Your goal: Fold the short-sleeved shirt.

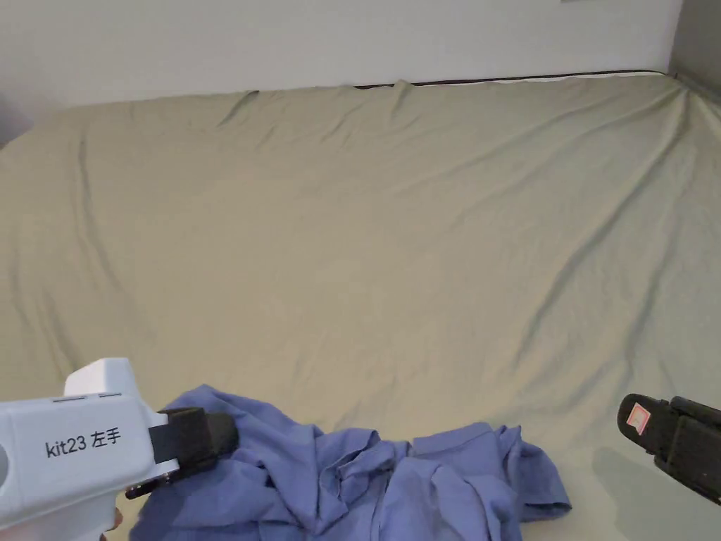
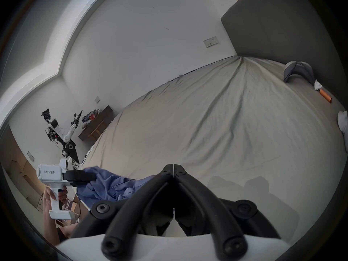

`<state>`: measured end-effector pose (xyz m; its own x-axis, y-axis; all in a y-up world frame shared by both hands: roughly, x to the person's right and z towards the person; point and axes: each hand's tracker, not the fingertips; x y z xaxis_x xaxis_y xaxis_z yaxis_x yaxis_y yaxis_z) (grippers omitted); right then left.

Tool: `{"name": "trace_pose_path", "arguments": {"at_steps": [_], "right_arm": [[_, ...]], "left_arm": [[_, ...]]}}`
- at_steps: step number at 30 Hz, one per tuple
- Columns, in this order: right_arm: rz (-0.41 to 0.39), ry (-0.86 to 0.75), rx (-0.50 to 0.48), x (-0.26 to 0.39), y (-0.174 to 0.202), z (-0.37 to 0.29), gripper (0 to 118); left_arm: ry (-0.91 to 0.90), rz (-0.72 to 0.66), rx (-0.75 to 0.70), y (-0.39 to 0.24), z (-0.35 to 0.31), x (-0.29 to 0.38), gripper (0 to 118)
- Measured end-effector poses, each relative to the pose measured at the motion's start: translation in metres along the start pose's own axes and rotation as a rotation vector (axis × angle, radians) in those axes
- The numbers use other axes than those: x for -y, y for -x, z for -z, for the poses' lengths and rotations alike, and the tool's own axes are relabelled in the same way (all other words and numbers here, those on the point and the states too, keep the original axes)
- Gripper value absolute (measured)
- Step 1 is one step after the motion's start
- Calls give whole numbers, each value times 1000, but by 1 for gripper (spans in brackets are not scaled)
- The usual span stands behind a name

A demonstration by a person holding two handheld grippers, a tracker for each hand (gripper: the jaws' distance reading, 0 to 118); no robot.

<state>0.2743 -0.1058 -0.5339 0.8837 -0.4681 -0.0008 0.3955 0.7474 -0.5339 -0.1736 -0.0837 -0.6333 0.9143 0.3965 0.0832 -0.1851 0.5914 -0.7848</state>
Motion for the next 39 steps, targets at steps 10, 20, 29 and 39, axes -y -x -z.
{"name": "trace_pose_path", "arguments": {"at_steps": [10,20,29,39], "right_arm": [[24,-41,32,4,-20,-56,0],[30,-108,56,1,-28,-80,0],[20,-72,-20,9,-8,-52,0],[16,-47,-7,15,-17,-64,0]], "left_arm": [[295,154,366,-170,117,73,91],[133,47,399,-148,60,42,74],[-14,319,270,-141,26,47,0],[234,321,278,-170,154,114,0]]}}
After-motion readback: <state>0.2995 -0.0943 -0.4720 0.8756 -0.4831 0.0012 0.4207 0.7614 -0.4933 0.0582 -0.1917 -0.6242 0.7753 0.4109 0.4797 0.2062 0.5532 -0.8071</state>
